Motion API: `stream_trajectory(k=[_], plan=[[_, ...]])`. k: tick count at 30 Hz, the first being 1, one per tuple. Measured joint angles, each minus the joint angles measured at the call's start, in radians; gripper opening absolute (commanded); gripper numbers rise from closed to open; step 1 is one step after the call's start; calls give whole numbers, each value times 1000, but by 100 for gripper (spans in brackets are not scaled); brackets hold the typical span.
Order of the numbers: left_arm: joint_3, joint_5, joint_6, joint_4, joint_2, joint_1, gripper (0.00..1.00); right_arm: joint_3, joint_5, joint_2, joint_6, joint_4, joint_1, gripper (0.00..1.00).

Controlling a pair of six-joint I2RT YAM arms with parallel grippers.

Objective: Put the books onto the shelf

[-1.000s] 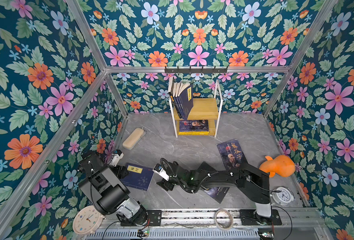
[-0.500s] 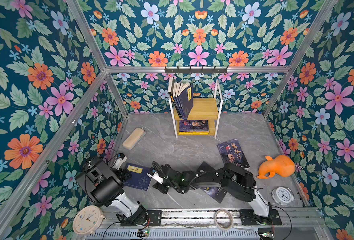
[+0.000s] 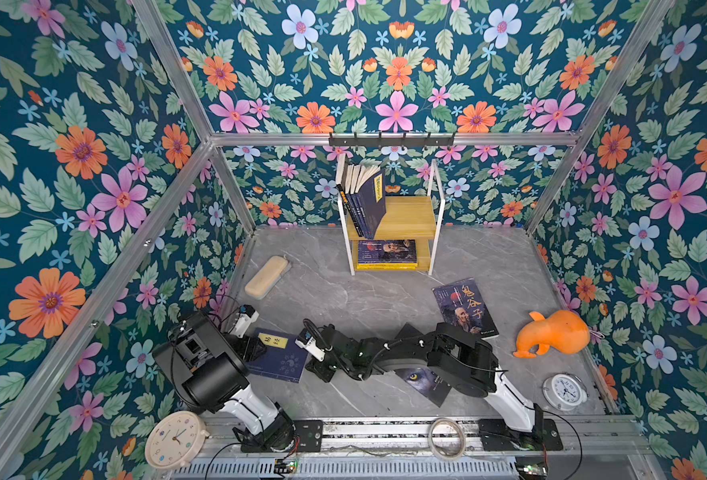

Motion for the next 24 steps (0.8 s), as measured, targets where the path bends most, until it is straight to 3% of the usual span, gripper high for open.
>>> stream_trajectory(k=[9,24], plan=[[0,0,-23,-39,-63,-50,54,-14,-9,-2,10,25,-44,35],[16,16,-92,-91,-76,-127,1,-142,26,-85,1,53,-72,36]])
